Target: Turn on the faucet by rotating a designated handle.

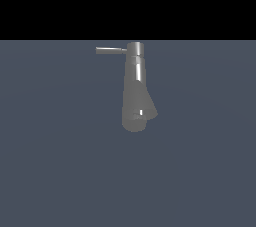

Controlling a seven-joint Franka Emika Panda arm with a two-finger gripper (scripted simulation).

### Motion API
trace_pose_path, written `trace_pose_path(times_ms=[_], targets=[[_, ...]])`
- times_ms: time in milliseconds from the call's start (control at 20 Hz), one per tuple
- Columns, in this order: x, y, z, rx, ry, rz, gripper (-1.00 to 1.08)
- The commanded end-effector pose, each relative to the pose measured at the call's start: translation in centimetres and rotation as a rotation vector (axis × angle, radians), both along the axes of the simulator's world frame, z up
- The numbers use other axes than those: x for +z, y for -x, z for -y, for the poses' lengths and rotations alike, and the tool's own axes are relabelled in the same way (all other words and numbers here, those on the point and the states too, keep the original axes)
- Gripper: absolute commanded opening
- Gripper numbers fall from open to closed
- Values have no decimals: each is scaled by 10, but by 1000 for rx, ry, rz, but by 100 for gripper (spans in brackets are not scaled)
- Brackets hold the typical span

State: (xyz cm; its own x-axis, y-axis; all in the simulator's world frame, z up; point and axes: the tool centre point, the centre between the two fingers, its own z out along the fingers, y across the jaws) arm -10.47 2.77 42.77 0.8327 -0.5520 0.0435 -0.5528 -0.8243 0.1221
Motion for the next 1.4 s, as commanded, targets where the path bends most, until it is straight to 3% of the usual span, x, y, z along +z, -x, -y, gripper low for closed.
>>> trace_pose_path(times_ms=[0, 650, 1350], targets=[[-7, -14, -3, -54, 4, 8, -100], [-53, -79, -22, -326, 6, 45, -100], [-115, -141, -45, -626, -25, 74, -100]])
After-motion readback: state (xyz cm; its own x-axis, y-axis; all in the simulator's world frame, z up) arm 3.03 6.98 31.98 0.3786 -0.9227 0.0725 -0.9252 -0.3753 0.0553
